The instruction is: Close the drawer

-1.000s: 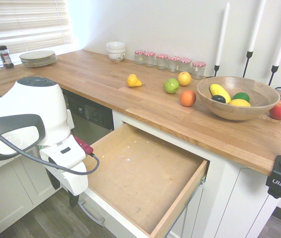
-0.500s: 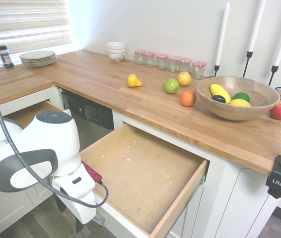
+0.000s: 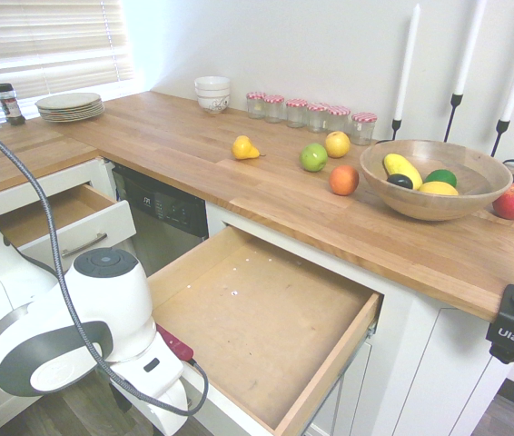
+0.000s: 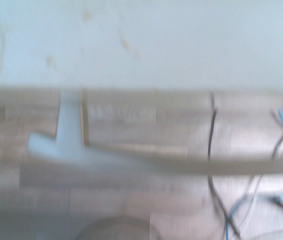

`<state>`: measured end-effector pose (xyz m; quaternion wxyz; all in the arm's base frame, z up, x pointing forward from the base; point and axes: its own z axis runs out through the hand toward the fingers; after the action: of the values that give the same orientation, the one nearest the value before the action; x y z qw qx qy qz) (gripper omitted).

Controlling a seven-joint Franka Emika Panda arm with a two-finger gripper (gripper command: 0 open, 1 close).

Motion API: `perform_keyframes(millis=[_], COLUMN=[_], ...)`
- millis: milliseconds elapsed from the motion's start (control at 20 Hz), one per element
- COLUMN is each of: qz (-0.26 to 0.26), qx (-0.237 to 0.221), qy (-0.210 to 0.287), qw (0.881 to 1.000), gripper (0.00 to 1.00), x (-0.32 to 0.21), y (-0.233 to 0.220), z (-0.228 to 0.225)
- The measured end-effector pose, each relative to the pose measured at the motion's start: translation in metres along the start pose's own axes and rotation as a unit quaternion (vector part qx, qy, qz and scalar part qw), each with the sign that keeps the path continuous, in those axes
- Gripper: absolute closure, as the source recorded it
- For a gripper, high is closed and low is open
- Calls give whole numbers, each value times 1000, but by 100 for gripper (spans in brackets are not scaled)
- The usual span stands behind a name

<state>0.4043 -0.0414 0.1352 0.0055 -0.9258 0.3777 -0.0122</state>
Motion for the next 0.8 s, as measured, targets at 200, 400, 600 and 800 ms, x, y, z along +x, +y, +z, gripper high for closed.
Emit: perform_keyframes(millis=[200,400,600,800], qz=[-8,-7,-3,-3], qx=[15,21,26,26], qy=[9,14,23,24], qw=[1000,1000,999,999], gripper=[100,100,100,100], x=[-9,-9,-7,-6], y=[-6,-3,-3,-3], z=[15,22,20,20])
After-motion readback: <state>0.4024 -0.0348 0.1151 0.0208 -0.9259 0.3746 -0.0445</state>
